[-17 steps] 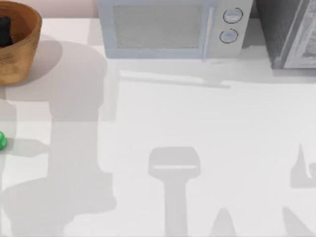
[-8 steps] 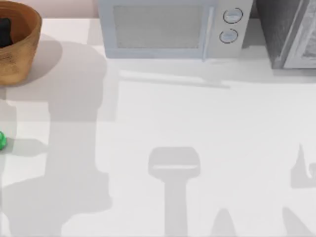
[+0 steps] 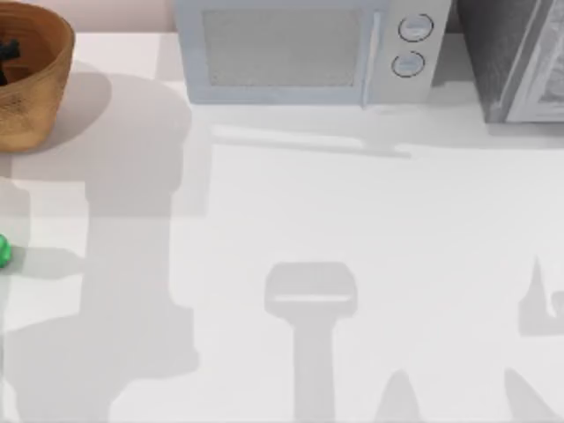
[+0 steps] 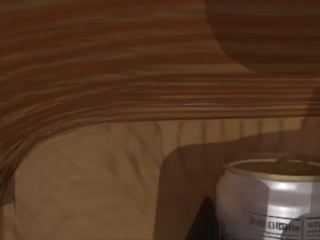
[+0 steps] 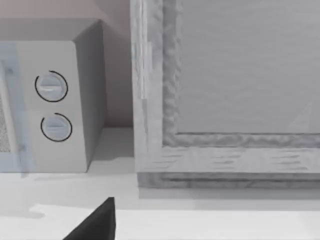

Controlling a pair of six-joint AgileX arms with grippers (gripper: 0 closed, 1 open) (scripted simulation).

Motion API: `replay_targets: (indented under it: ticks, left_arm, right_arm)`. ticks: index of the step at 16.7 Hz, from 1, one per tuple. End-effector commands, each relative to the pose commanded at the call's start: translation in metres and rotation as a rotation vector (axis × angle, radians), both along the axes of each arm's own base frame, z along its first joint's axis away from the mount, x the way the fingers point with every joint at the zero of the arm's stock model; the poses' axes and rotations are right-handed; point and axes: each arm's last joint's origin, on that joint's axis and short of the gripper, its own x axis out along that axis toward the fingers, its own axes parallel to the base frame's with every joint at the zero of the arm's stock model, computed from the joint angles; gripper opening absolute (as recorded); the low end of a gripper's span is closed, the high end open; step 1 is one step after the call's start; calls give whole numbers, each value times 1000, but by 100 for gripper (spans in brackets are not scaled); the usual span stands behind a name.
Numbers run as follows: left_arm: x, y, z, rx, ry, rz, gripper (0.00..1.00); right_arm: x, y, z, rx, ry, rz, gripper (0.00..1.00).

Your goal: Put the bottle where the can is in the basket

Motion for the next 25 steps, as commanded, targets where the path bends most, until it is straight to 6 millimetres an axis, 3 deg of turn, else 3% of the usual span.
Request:
replay_targets:
  ticks: [3,4,11,12,17,25]
  left_arm:
    - [0,0,0,0,0,0,2]
    - [0,0,0,0,0,0,0]
    - [0,0,0,0,0,0,0]
    - [-1,-4,21,3,-39,-7,0]
    - [1,-5,18,-4,-14,-1,0]
    - [-1,-34,76,42,-86,-27,0]
  right_arm:
    - [0,0,0,0,0,0,100]
    - [0,0,0,0,0,0,100]
    - [0,0,0,0,0,0,100]
    - [0,0,0,0,0,0,100]
    - [0,0,0,0,0,0,100]
    - [0,0,0,0,0,0,100]
